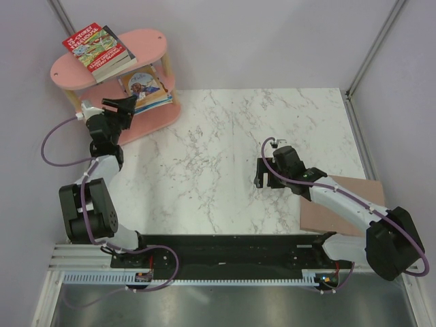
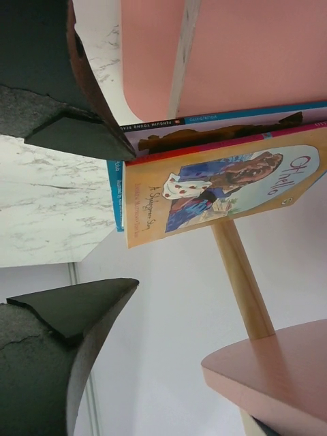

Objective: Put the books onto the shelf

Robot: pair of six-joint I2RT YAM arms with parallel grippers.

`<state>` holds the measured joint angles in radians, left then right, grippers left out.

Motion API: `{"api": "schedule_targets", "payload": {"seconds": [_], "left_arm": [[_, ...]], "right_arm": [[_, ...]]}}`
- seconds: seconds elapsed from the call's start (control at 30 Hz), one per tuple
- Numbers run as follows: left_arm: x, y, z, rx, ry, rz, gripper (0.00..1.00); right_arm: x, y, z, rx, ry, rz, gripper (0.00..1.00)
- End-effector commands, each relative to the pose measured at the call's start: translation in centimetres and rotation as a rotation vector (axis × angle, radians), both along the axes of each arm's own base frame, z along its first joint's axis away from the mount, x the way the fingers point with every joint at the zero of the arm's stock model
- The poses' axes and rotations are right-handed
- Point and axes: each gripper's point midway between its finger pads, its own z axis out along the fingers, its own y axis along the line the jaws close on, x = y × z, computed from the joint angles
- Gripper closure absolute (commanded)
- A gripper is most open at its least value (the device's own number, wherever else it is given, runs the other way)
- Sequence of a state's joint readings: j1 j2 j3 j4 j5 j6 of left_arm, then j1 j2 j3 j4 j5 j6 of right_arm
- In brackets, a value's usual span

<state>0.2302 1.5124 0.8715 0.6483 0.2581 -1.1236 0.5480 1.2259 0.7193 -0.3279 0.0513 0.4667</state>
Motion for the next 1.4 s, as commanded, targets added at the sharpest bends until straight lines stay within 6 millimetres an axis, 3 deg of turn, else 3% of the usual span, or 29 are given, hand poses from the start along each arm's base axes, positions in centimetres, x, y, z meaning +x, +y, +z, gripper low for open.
{"api": "schedule_targets", "payload": {"seconds": [0.0, 0.17, 0.3, 0.33, 0.47, 0.5, 0.53, 0.63, 0.77, 0.8, 0.87, 1.03, 1.07, 1.13, 1.17, 1.37], "left_arm": [[-1.1, 0.1, 2.0, 0.109, -0.051, 0.033, 0.24], [-2.7, 0.4, 0.8, 0.124, -0.015, 0.066, 0.23], [-4.4, 0.0, -2.0, 0.115, 0.048, 0.063, 0.23], [-5.0, -0.3, -1.8, 0.125, 0.043, 0.055, 0.23], [-7.1, -2.7, -2.4, 0.198, 0.063, -0.027, 0.22], [-7.5, -3.3, -2.7, 0.231, 0.079, -0.038, 0.21], [-8.4, -3.6, -1.6, 0.31, 0.051, -0.029, 0.21], [-10.0, -6.7, -2.2, 0.445, 0.071, -0.124, 0.18], [-12.2, -11.9, -1.7, 0.574, 0.035, -0.331, 0.14], [-12.9, -12.5, -2.9, 0.593, 0.086, -0.368, 0.14], [-13.6, -13.9, -3.3, 0.662, 0.101, -0.406, 0.13], [-15.1, -14.7, -6.8, 0.784, 0.276, -0.438, 0.13], [-15.3, -15.4, -6.5, 0.801, 0.286, -0.447, 0.13], [-15.7, -14.8, -8.2, 0.847, 0.402, -0.434, 0.09], [-15.7, -15.4, -7.7, 0.859, 0.403, -0.442, 0.01], [-16.4, -16.0, -8.6, 0.846, 0.447, -0.484, 0.0]], "right_arm": [[-0.2, -0.3, 0.4, -0.001, -0.019, -0.01, 0.08], [0.2, -0.4, 0.8, -0.004, -0.035, -0.021, 0.08], [1.7, -0.3, 3.0, -0.011, -0.096, -0.032, 0.08], [2.0, -0.6, 3.4, -0.028, -0.109, -0.034, 0.08], [3.6, -0.4, 6.3, -0.037, -0.174, -0.047, 0.07], [3.8, -0.4, 6.6, -0.038, -0.183, -0.049, 0.06], [4.0, -0.5, 7.0, -0.041, -0.193, -0.056, 0.05], [4.4, -0.9, 7.6, -0.063, -0.219, -0.068, 0.02], [4.9, -1.7, 7.1, -0.124, -0.223, -0.075, 0.02], [5.0, -1.9, 7.0, -0.138, -0.224, -0.081, 0.02], [5.1, -2.2, 6.7, -0.153, -0.221, -0.088, 0.02], [4.8, -2.2, 5.5, -0.16, -0.19, -0.088, 0.02], [4.6, -2.2, 5.1, -0.16, -0.181, -0.077, 0.02], [4.4, -2.0, 4.8, -0.145, -0.184, -0.069, 0.01], [4.2, -2.1, 4.4, -0.145, -0.177, -0.068, 0.02], [3.9, -3.0, 3.1, -0.12, -0.178, -0.08, 0.02]]}}
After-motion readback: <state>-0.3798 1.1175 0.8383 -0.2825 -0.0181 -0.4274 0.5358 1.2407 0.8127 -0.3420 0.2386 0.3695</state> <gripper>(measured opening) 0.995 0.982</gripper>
